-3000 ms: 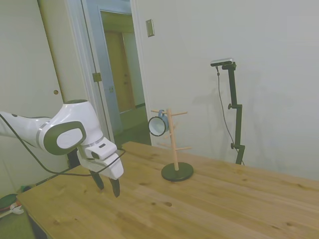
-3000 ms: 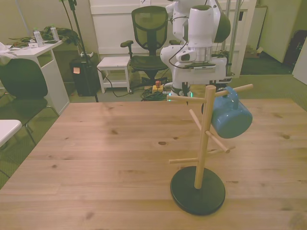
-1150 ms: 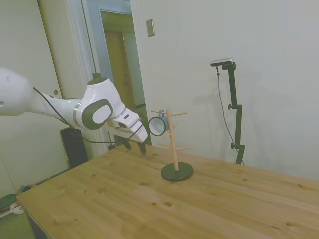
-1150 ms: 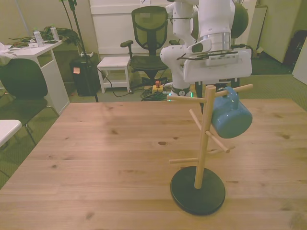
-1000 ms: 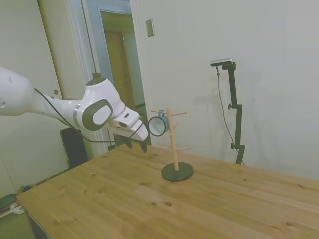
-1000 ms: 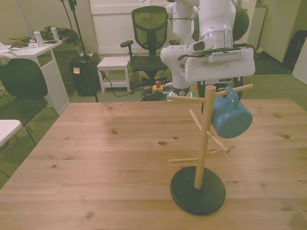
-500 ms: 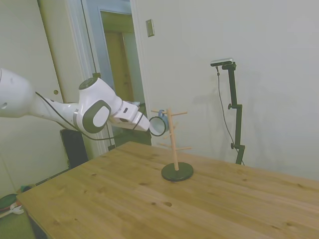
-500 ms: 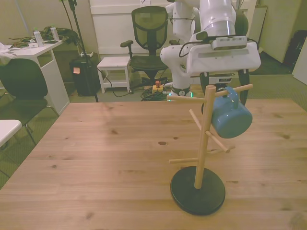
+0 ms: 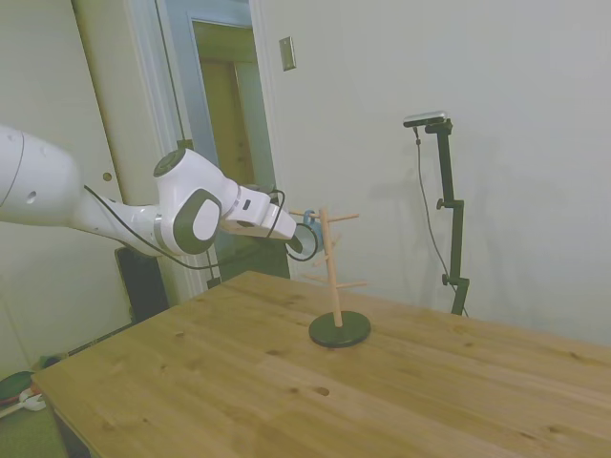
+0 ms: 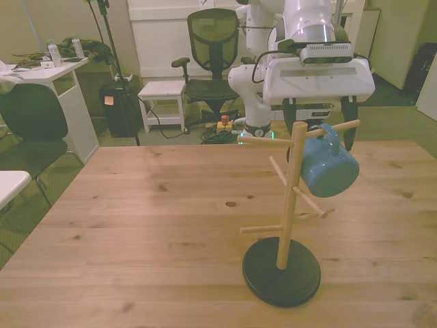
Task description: Unload the mug
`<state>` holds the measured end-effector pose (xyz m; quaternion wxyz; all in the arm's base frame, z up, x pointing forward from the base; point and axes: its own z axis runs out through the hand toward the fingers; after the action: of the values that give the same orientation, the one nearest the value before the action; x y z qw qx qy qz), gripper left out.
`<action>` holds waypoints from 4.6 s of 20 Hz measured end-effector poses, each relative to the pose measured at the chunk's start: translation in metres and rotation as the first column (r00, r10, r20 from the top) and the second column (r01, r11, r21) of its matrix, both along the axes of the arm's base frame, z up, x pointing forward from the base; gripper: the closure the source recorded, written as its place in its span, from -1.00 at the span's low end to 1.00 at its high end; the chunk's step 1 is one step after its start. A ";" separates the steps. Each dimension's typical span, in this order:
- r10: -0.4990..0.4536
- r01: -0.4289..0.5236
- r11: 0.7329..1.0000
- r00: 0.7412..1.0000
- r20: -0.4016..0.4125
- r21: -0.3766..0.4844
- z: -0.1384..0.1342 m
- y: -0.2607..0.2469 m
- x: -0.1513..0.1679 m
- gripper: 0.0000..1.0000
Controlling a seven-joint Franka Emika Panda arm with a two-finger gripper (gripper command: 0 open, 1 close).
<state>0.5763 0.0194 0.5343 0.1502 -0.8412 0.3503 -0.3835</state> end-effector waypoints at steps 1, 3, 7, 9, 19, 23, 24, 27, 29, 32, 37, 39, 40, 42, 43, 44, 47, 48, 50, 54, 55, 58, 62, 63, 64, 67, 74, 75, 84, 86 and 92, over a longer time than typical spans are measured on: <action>0.002 -0.002 1.000 1.000 0.008 0.000 0.001 0.001 0.001 -1.00; 0.009 -0.009 1.000 1.000 0.020 0.001 0.001 0.004 0.003 -1.00; 0.016 -0.016 1.000 1.000 0.022 0.002 -0.002 0.007 0.004 -1.00; 0.013 -0.013 1.000 1.000 0.025 0.005 0.000 0.007 0.005 -1.00; 0.009 -0.009 1.000 0.999 0.042 0.011 0.007 0.007 0.010 -1.00; 0.014 -0.015 1.000 0.999 0.052 0.017 0.002 0.009 0.016 -1.00; 0.016 -0.017 1.000 0.998 0.055 0.019 0.000 0.011 0.018 -1.00; 0.023 -0.025 0.999 0.998 0.057 0.031 -0.005 0.017 0.021 -1.00; 0.024 -0.027 0.999 0.997 0.067 0.038 -0.006 0.019 0.024 -1.00; 0.021 -0.025 0.999 0.995 0.093 0.043 -0.006 0.016 0.031 -1.00; 0.006 -0.011 0.999 0.995 0.103 0.045 -0.010 0.006 0.044 -1.00; 0.003 -0.008 0.999 0.995 0.101 0.046 -0.012 0.004 0.049 -1.00; 0.002 -0.007 0.999 0.995 0.099 0.047 -0.014 0.004 0.050 -1.00; 0.004 -0.008 0.999 0.995 0.097 0.047 -0.016 0.005 0.052 1.00; 0.004 -0.009 0.999 0.995 0.096 0.048 -0.017 0.005 0.053 1.00; 0.006 -0.011 0.999 0.995 0.096 0.049 -0.017 0.006 0.053 1.00; 0.010 -0.015 0.999 0.995 0.095 0.050 -0.017 0.009 0.053 1.00; 0.011 -0.016 0.999 0.995 0.095 0.050 -0.017 0.010 0.053 1.00; 0.013 -0.018 0.999 0.995 0.095 0.050 -0.017 0.011 0.053 1.00; 0.016 -0.021 0.998 0.995 0.095 0.051 -0.017 0.013 0.053 1.00; 0.017 -0.022 0.998 0.995 0.095 0.052 -0.017 0.014 0.053 1.00; 0.015 -0.021 0.998 0.995 0.098 0.063 -0.015 0.016 0.053 1.00; 0.017 -0.023 0.997 0.995 0.099 0.068 -0.015 0.018 0.053 1.00; 0.016 -0.023 0.997 0.995 0.099 0.068 -0.015 0.018 0.053 1.00; 0.016 -0.023 0.997 0.995 0.099 0.068 -0.015 0.018 0.053 1.00; 0.017 -0.024 0.997 0.995 0.099 0.069 -0.015 0.018 0.053 1.00; 0.018 -0.025 0.997 0.995 0.101 0.072 -0.013 0.019 0.053 1.00; 0.016 -0.023 0.997 0.995 0.102 0.075 -0.013 0.019 0.053 1.00; 0.021 -0.038 0.993 0.990 0.142 0.113 -0.001 0.017 0.050 1.00; 0.028 -0.046 0.992 0.989 0.148 0.116 0.003 0.018 0.049 1.00; 0.061 -0.078 0.991 0.987 0.152 0.106 0.004 0.025 0.046 1.00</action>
<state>0.6226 0.0448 0.5380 0.2360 -0.8124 0.3295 -0.4192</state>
